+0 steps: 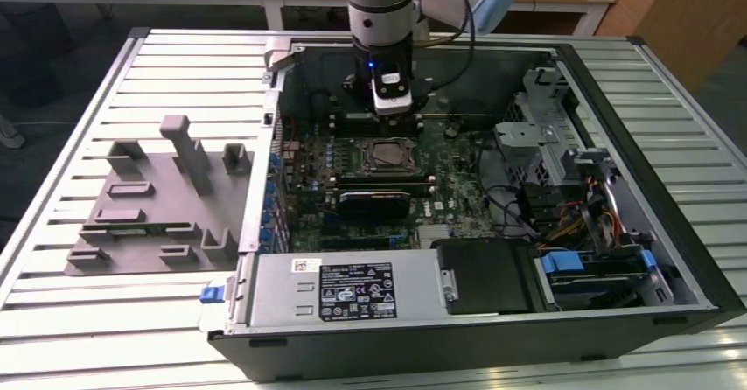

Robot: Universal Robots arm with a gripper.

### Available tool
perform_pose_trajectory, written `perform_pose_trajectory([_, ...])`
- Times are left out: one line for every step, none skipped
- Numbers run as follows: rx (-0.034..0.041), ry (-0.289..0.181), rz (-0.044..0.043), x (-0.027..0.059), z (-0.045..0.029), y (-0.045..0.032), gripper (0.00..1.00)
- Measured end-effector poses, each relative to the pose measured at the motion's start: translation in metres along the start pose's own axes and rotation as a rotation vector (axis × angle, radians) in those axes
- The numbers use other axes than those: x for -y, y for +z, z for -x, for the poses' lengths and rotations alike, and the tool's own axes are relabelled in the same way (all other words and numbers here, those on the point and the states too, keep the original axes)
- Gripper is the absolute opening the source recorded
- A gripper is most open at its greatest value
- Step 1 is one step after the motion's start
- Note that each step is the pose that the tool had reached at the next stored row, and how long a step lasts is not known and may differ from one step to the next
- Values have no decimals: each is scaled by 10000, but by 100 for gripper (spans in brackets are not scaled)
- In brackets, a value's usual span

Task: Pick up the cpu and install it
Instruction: 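Install the first cpu locking lever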

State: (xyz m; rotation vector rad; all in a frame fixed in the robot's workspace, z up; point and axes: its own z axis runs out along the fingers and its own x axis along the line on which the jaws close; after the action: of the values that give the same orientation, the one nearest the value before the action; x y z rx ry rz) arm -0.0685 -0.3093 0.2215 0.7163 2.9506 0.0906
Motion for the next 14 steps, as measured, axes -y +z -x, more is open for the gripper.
perform_pose_trajectory([-40,-12,-49,-2,9,1,11])
perform_pose_trajectory([-78,-24,-99,-4,19,2,11])
perform_pose_trajectory([-115,-35,-147,-6,28,3,11])
perform_pose_trajectory([-148,-46,-189,-8,38,4,11])
perform_pose_trajectory([-210,-73,-265,-12,57,6,11])
perform_pose_trajectory([-236,-92,-294,-14,65,7,11])
perform_pose_trajectory([-261,-120,-313,-18,74,9,11])
perform_pose_trajectory([-285,-162,-324,-22,83,12,11])
perform_pose_trajectory([-302,-225,-328,-25,90,14,11])
perform_pose_trajectory([-323,-404,-322,-28,97,15,11])
perform_pose_trajectory([-332,-513,-316,-29,98,16,11])
perform_pose_trajectory([-340,-634,-307,-30,100,17,11])
perform_pose_trajectory([-348,-750,-298,-31,100,19,11])
perform_pose_trajectory([-357,-868,-287,-31,101,20,11])
